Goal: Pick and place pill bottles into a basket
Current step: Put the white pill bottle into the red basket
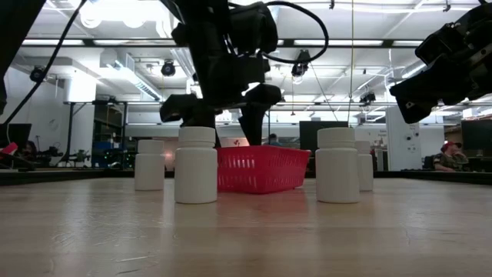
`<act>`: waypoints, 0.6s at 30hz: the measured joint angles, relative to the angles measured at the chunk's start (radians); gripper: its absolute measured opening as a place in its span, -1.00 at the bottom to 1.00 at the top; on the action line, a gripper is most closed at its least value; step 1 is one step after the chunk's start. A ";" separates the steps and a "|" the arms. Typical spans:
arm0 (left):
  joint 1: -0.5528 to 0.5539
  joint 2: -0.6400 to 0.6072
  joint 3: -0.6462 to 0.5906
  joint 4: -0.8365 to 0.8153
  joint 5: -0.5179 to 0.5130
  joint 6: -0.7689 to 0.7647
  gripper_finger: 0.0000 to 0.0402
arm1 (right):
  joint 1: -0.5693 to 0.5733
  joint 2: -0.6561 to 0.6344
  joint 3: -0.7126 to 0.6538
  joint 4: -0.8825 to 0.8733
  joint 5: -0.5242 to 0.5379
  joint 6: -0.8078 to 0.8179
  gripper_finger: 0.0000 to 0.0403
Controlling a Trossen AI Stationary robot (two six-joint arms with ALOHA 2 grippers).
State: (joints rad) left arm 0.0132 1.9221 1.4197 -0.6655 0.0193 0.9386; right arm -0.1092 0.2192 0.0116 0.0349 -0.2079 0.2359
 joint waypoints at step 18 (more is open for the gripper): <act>0.000 0.063 -0.012 0.050 -0.048 -0.017 0.46 | 0.000 -0.001 0.000 0.000 -0.001 0.064 -0.96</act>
State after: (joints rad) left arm 0.0128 1.9850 1.4075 -0.6150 -0.0282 0.9219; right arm -0.1093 0.2180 0.0116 0.0349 -0.2085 0.2996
